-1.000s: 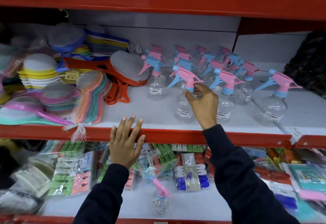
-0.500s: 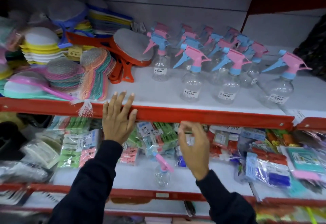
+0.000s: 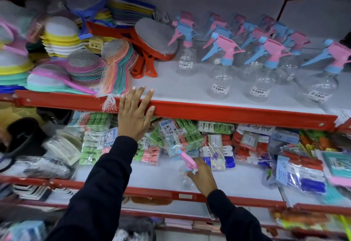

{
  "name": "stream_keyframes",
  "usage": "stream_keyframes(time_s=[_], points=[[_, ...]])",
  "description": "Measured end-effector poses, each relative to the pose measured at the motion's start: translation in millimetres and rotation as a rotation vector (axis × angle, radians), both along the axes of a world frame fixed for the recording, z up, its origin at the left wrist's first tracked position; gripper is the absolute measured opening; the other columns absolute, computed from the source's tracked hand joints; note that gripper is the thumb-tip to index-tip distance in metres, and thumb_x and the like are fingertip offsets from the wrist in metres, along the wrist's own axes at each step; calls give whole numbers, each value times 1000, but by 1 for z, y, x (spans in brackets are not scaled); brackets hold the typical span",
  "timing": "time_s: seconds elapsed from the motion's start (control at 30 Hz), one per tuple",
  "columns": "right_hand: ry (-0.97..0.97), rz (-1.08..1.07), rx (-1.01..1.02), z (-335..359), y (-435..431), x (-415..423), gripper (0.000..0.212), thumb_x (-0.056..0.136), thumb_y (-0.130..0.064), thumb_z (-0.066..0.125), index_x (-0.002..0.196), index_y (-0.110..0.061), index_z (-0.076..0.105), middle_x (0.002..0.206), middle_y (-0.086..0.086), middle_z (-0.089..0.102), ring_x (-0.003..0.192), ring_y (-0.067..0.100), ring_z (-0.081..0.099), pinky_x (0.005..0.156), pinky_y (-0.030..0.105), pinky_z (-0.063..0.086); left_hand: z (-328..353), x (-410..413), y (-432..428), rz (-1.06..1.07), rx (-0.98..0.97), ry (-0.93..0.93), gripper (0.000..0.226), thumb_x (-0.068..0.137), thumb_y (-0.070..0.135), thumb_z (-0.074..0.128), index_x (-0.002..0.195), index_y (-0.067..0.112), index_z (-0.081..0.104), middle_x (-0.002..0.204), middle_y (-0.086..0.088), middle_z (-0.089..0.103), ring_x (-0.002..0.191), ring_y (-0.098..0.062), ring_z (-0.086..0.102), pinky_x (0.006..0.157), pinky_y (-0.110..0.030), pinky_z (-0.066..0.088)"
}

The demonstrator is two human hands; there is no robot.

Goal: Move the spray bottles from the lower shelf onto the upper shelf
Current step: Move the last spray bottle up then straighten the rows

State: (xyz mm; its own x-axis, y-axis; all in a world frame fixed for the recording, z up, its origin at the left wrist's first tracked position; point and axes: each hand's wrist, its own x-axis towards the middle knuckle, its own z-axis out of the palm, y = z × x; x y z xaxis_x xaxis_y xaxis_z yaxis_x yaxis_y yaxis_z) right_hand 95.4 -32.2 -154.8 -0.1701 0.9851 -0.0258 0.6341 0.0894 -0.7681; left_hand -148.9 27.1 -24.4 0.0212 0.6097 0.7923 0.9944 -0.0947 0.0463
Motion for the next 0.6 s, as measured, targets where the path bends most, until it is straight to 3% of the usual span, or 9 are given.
stream_keyframes(time_s=[0.1, 0.2, 0.3, 0.4, 0.5, 0.6], points=[[113, 7, 39, 21, 1, 8, 31, 74, -11, 76, 101, -11, 60, 88, 0, 55, 79, 18, 54, 60, 13, 39, 0, -1, 2, 0, 8, 5, 46, 99, 42, 26, 141, 26, 37, 141, -5, 48, 136, -22, 28, 118, -32, 2], [190, 45, 125, 61, 0, 17, 28, 70, -23, 80, 89, -30, 61, 79, -10, 55, 65, 2, 48, 55, 11, 39, -1, -1, 2, -9, 11, 4, 46, 100, 42, 27, 141, 26, 36, 141, -5, 47, 136, -22, 28, 118, -31, 0], [268, 67, 237, 112, -3, 23, 28, 64, -40, 79, 86, -39, 61, 82, 2, 60, 62, 3, 48, 55, 12, 39, -1, 0, 3, -13, 0, -10, 45, 100, 43, 26, 141, 27, 37, 141, -5, 47, 137, -22, 29, 119, -31, -1], [342, 96, 325, 160, -5, 26, 33, 62, -50, 78, 88, -32, 67, 83, 4, 61, 68, 18, 54, 62, 32, 47, 1, -1, 2, -11, -9, -13, 46, 100, 43, 25, 141, 26, 38, 141, -4, 47, 137, -23, 30, 119, -31, -1], [456, 98, 406, 207, 0, 25, 39, 60, -52, 78, 94, -36, 66, 91, 5, 68, 81, 29, 64, 71, 50, 56, 2, 0, 1, -12, -24, -19, 46, 100, 44, 23, 140, 26, 39, 139, -5, 49, 135, -23, 31, 119, -32, 0], [472, 19, 560, 248, 18, 17, 42, 63, -53, 76, 98, -33, 66, 91, 2, 69, 77, 18, 64, 67, 26, 55, 3, 0, 0, -16, -39, -23, 46, 100, 44, 23, 139, 25, 40, 138, -6, 50, 135, -23, 31, 119, -32, 1]])
